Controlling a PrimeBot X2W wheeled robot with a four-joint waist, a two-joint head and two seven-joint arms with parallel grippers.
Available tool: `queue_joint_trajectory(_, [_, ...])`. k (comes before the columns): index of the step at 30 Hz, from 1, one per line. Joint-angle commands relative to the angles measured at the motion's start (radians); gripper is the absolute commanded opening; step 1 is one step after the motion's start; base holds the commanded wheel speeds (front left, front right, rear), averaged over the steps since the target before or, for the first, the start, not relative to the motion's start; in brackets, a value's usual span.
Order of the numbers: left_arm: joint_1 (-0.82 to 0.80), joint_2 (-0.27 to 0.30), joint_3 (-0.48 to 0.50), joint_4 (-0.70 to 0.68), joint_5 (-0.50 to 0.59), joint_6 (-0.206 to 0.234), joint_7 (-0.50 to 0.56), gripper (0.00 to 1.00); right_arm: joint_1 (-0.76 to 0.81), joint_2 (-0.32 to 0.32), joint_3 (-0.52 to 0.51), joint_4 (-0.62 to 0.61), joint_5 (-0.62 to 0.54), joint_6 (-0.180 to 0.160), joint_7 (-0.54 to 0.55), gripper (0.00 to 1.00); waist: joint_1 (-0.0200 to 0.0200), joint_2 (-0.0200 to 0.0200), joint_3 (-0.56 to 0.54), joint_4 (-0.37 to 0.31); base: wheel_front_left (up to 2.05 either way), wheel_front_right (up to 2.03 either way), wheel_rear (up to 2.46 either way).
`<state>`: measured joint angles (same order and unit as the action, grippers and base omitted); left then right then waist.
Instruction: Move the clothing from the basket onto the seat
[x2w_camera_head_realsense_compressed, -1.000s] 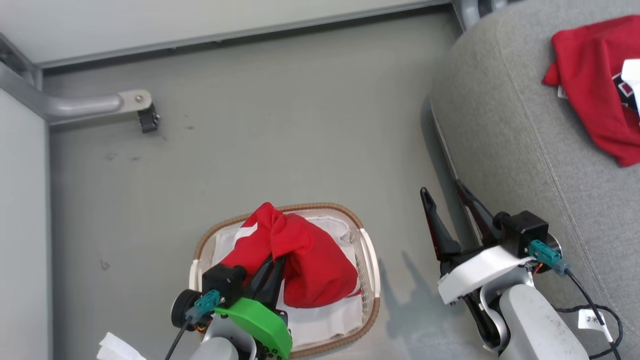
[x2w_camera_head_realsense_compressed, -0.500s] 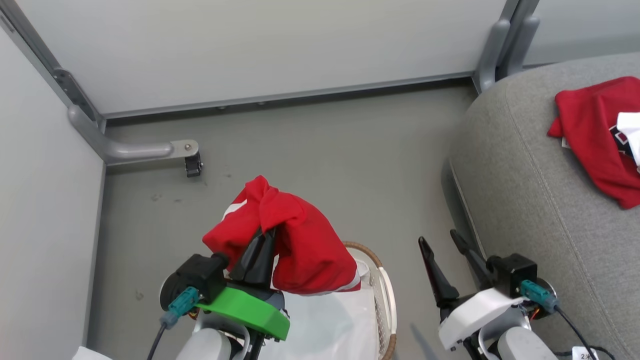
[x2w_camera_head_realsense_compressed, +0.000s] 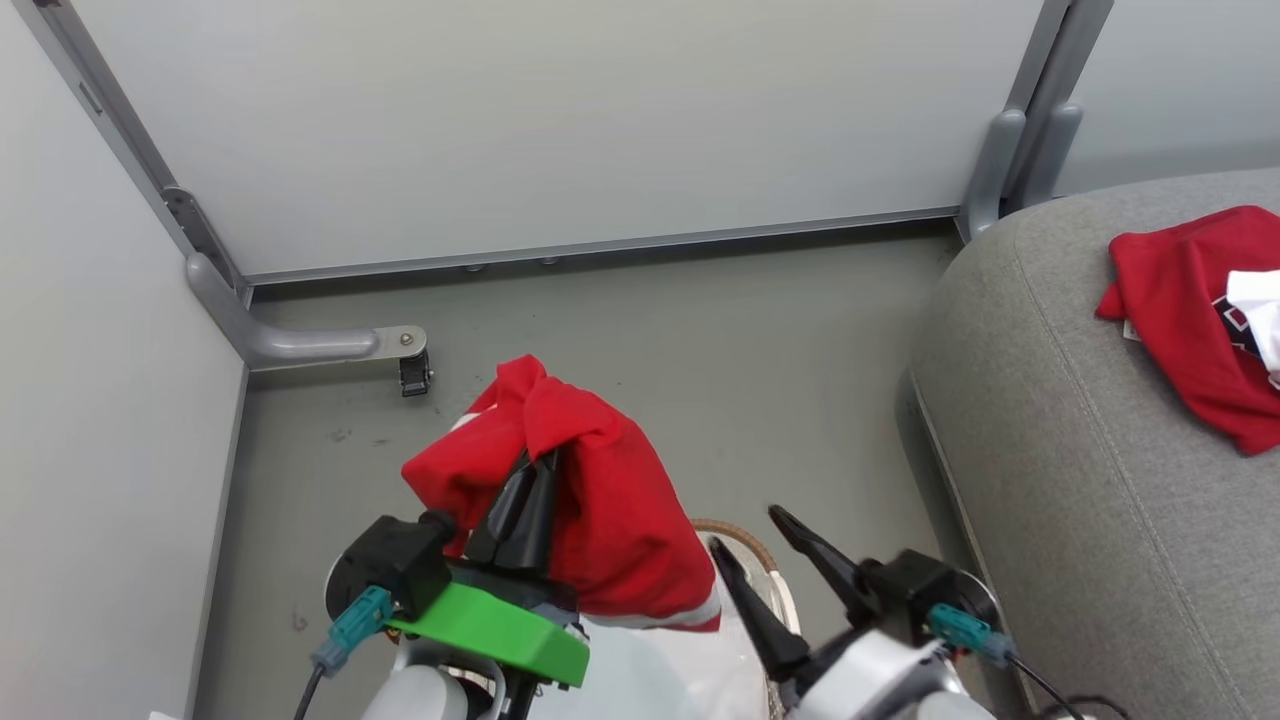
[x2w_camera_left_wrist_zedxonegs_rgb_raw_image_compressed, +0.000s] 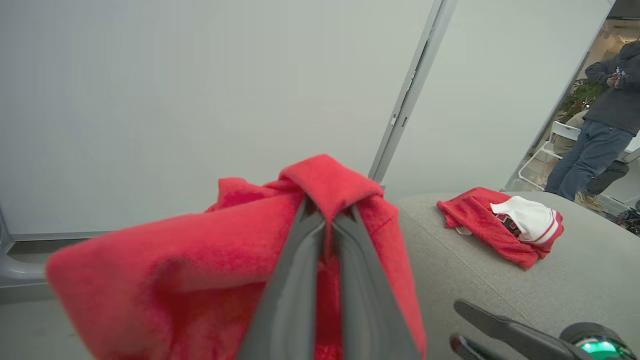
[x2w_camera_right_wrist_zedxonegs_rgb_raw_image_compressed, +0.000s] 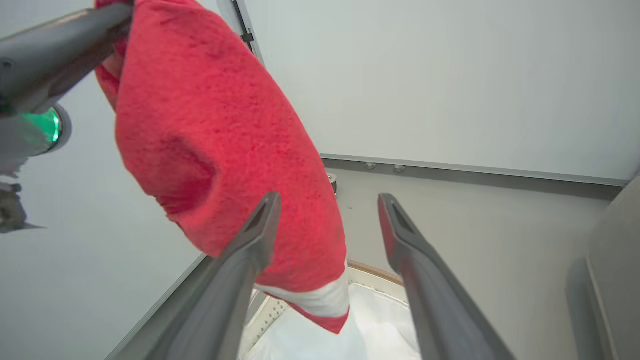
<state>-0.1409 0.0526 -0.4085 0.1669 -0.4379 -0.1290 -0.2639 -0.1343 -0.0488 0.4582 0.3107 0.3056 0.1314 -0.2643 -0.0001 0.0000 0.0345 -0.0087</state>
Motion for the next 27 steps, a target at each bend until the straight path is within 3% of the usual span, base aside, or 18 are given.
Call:
queue_joint_trajectory(1, [0.013, 0.001, -0.001, -0.002, -0.008, -0.003, -0.001, 0.00, -0.032, -0.004, 0.028, -0.024, 0.023, -0.001, 0.000, 1.00, 0.0001, 0.0000, 0.002, 0.002, 0.00, 0.00, 0.00])
queue_joint_trajectory(7, [-0.006, 0.000, -0.028, 0.000, -0.012, -0.003, -0.001, 0.00, -0.126, -0.005, 0.153, -0.072, 0.036, -0.001, 0.000, 1.00, 0.0001, 0.0000, 0.012, 0.029, 0.00, 0.00, 0.00])
queue_joint_trajectory(14, [-0.021, -0.001, -0.103, -0.010, -0.045, -0.003, -0.001, 0.00, -0.191, -0.004, 0.181, 0.025, -0.014, -0.001, 0.000, 1.00, 0.0001, 0.0000, 0.012, 0.099, 0.00, 0.00, 0.00])
queue_joint_trajectory(15, [-0.020, -0.002, -0.117, -0.011, -0.048, -0.003, -0.001, 0.00, -0.191, -0.005, 0.183, 0.040, -0.006, -0.001, 0.000, 0.94, 0.0001, 0.0000, 0.011, 0.108, 0.00, 0.00, 0.00])
queue_joint_trajectory(16, [-0.020, -0.001, -0.132, -0.009, -0.051, -0.003, -0.001, 0.00, -0.195, -0.004, 0.183, 0.047, 0.004, -0.001, 0.000, 0.01, 0.0001, 0.0000, 0.012, 0.119, 0.00, 0.00, 0.00])
queue_joint_trajectory(21, [-0.022, -0.001, -0.161, -0.007, -0.055, -0.003, -0.001, 0.00, -0.191, -0.005, 0.179, 0.073, 0.006, -0.001, 0.000, 0.00, 0.0001, 0.0000, 0.016, 0.136, 0.00, 0.00, 0.00])
queue_joint_trajectory(25, [-0.014, -0.002, -0.148, -0.005, -0.052, -0.003, -0.001, 0.00, -0.171, -0.005, 0.150, 0.079, 0.004, -0.001, 0.000, 0.00, 0.0001, 0.0000, 0.025, 0.109, 0.00, 0.00, 0.00])
queue_joint_trajectory(26, [-0.014, -0.002, -0.146, -0.001, -0.050, -0.003, -0.001, 0.11, -0.165, -0.005, 0.138, 0.075, 0.004, -0.001, 0.000, 0.00, 0.0001, 0.0000, 0.027, 0.095, 0.00, 0.00, 0.00])
queue_joint_trajectory(27, [-0.016, -0.001, -0.141, 0.000, -0.040, -0.003, -0.001, 0.42, -0.161, -0.005, 0.128, 0.069, 0.004, -0.001, 0.000, 0.00, 0.0001, 0.0000, 0.031, 0.082, 0.00, 0.00, 0.00])
